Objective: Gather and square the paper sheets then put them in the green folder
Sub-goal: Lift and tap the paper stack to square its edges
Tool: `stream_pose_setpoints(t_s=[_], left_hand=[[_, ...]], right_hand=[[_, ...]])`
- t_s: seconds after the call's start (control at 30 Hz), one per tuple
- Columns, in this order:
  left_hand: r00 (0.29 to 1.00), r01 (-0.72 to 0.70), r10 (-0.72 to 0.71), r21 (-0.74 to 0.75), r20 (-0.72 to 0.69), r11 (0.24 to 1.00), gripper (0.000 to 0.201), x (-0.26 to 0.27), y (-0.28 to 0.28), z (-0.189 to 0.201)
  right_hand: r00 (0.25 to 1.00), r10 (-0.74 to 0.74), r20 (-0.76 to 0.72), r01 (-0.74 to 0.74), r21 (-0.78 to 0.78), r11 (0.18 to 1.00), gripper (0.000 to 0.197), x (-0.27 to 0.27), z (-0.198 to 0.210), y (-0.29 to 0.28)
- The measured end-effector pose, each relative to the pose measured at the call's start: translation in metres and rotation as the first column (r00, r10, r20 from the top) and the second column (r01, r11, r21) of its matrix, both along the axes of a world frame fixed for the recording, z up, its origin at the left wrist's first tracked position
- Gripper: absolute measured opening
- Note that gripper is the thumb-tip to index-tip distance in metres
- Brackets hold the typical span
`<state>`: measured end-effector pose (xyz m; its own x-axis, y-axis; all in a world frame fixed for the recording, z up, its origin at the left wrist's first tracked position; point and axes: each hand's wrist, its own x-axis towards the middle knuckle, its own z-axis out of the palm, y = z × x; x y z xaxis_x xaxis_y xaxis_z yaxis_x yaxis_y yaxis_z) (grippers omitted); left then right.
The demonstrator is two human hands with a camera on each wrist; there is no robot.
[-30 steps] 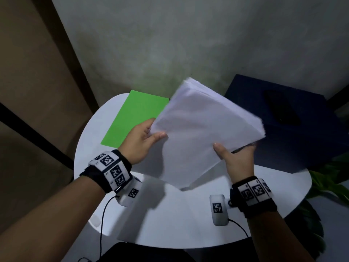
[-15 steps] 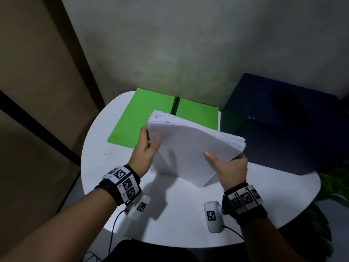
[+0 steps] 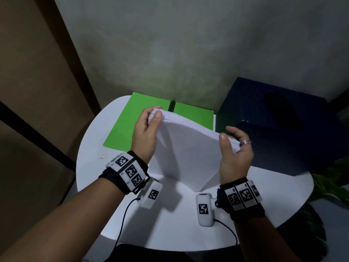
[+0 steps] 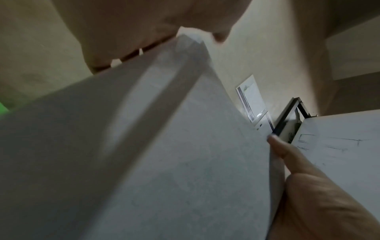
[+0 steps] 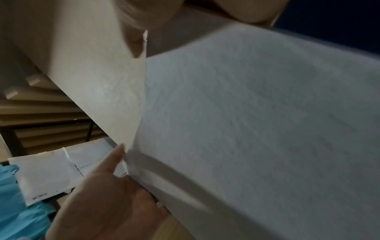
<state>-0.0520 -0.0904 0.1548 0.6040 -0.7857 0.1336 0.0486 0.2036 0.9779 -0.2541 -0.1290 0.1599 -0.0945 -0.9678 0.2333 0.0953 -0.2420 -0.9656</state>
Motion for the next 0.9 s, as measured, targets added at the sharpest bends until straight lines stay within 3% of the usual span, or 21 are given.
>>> stream_pose_setpoints(t_s=[0.07, 0.17, 0.3, 0.37, 0.43, 0.5, 0.53, 0.6, 0.7, 0.83, 0.9], left_hand=[[0.999, -0.040, 0.040, 0.012, 0.017, 0.999, 0.031, -0.001, -0.006, 0.002], [0.999, -0.035, 0.036, -0.023, 0.033, 0.999, 0.033, 0.004, -0.011, -0.001], [0.986, 0.140, -0.142, 0.031, 0.092, 0.990, 0.061, 0.018, -0.003, -0.024], [0.961, 0.229, -0.245, 0.130, 0.126, 0.965, 0.079, 0.021, 0.001, -0.034], [0.950, 0.261, -0.281, 0.152, 0.137, 0.953, 0.066, 0.019, 0.006, -0.035], [0.960, 0.238, -0.252, 0.115, 0.123, 0.964, 0.043, 0.022, 0.010, -0.030], [0.965, 0.228, -0.238, 0.099, 0.107, 0.969, 0.042, 0.026, 0.014, -0.029], [0.962, 0.255, -0.261, 0.071, 0.081, 0.964, 0.056, 0.032, 0.022, -0.031], [0.934, 0.340, -0.350, 0.123, 0.071, 0.932, 0.079, 0.030, 0.028, -0.037], [0.939, 0.338, -0.343, 0.121, 0.016, 0.933, 0.086, 0.028, 0.026, -0.039], [0.942, 0.324, -0.334, 0.172, 0.028, 0.930, 0.073, 0.025, 0.026, -0.038]], right_hand=[[0.998, -0.050, -0.036, 0.048, -0.052, 0.997, 0.012, 0.001, 0.001, 0.000], [0.998, -0.054, -0.016, 0.054, -0.050, 0.997, 0.014, -0.001, 0.002, 0.002], [0.989, 0.084, -0.125, -0.069, 0.119, 0.990, 0.044, -0.011, -0.017, 0.005], [0.982, 0.118, -0.145, -0.079, 0.249, 0.965, 0.037, -0.011, -0.024, 0.007], [0.982, 0.125, -0.141, -0.078, 0.301, 0.951, 0.028, -0.010, -0.027, 0.007], [0.988, 0.111, -0.112, -0.072, 0.305, 0.950, 0.030, -0.010, -0.026, 0.005], [0.988, 0.114, -0.100, -0.079, 0.301, 0.950, 0.032, -0.011, -0.025, 0.005], [0.981, 0.169, -0.099, -0.135, 0.283, 0.950, 0.033, -0.015, -0.024, 0.004], [0.967, 0.239, -0.085, -0.208, 0.270, 0.940, 0.056, -0.018, -0.026, 0.001], [0.973, 0.217, -0.082, -0.193, 0.233, 0.953, 0.062, -0.020, -0.025, -0.004], [0.969, 0.218, -0.120, -0.182, 0.255, 0.950, 0.054, -0.017, -0.024, -0.002]])
